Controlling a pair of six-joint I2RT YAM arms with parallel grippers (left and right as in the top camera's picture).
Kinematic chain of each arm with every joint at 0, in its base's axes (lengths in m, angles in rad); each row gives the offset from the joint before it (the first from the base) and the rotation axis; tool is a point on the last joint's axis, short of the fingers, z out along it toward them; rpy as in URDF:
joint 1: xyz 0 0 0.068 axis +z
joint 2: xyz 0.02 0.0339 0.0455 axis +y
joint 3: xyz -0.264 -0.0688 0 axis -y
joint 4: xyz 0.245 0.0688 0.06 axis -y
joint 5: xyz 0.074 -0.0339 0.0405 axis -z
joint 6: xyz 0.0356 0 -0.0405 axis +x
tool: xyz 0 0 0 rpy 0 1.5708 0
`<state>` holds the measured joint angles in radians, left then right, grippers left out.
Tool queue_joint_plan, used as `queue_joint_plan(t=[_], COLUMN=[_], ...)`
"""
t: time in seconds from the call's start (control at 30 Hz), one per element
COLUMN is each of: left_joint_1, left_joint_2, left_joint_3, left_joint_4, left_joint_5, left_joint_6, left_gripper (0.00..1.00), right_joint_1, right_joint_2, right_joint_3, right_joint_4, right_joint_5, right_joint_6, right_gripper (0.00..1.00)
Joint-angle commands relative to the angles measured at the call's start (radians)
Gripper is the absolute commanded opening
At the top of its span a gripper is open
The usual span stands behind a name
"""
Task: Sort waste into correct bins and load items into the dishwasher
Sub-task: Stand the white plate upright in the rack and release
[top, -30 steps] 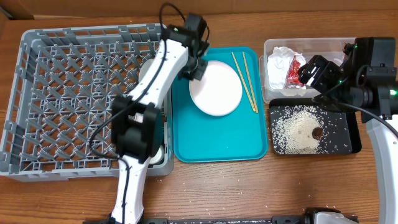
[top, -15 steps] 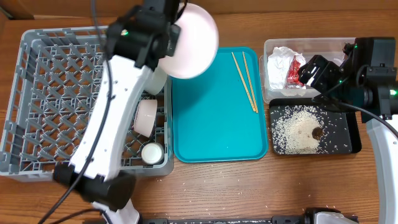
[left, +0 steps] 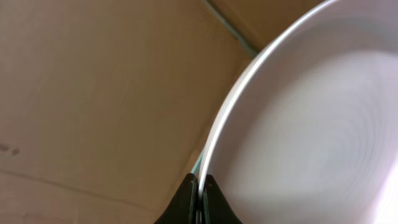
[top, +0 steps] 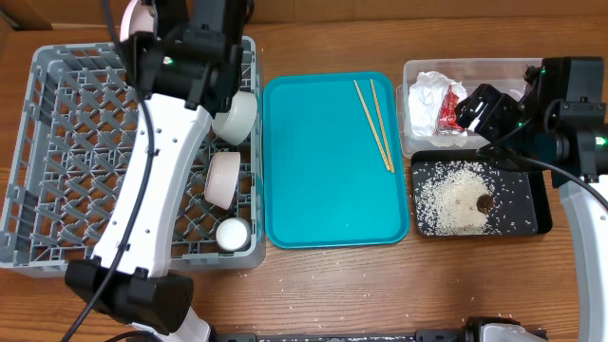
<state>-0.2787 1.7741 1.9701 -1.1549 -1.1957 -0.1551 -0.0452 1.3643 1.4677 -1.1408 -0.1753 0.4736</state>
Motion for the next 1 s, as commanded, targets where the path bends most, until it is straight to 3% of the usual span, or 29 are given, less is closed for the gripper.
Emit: queue_joint_plan(t=[0.0,0.17,0.43,0.67,0.97], left_joint_1=[0.004,0.016,0.058,0.076,0.080], left_joint_2=[-0.007,-0.007,-0.003,0.053,0.126], left_joint_3=[-0.152,-0.331,-0.471,-0.479,-0.479], left_joint_4=[0.119,0.348,0.695,0.818,0.835], left_joint_5=[-0.216,-0.214,-0.042,0.001,0.011], left_joint_6=[-0.051,-0.032,0.190,0.267,0.267], left_gripper=[0.04,0.04,0.04,0.04,0.04], right_joint_1=[-0.002,-0.002,-0.002,-0.002,-0.002], right_joint_2=[0.000,0.000,0.000,0.000,0.000], right_joint_3=[0.008,0.008,0.008,0.008,0.008], right_joint_4=[0.005,0.005,0.005,0.005,0.006], right_joint_5=[0.011,0.011,0.011,0.011,0.011], right_joint_6=[-0.003,-0.003,-0.003,-0.003,-0.003], right_gripper=[1.00,1.00,1.00,1.00,1.00])
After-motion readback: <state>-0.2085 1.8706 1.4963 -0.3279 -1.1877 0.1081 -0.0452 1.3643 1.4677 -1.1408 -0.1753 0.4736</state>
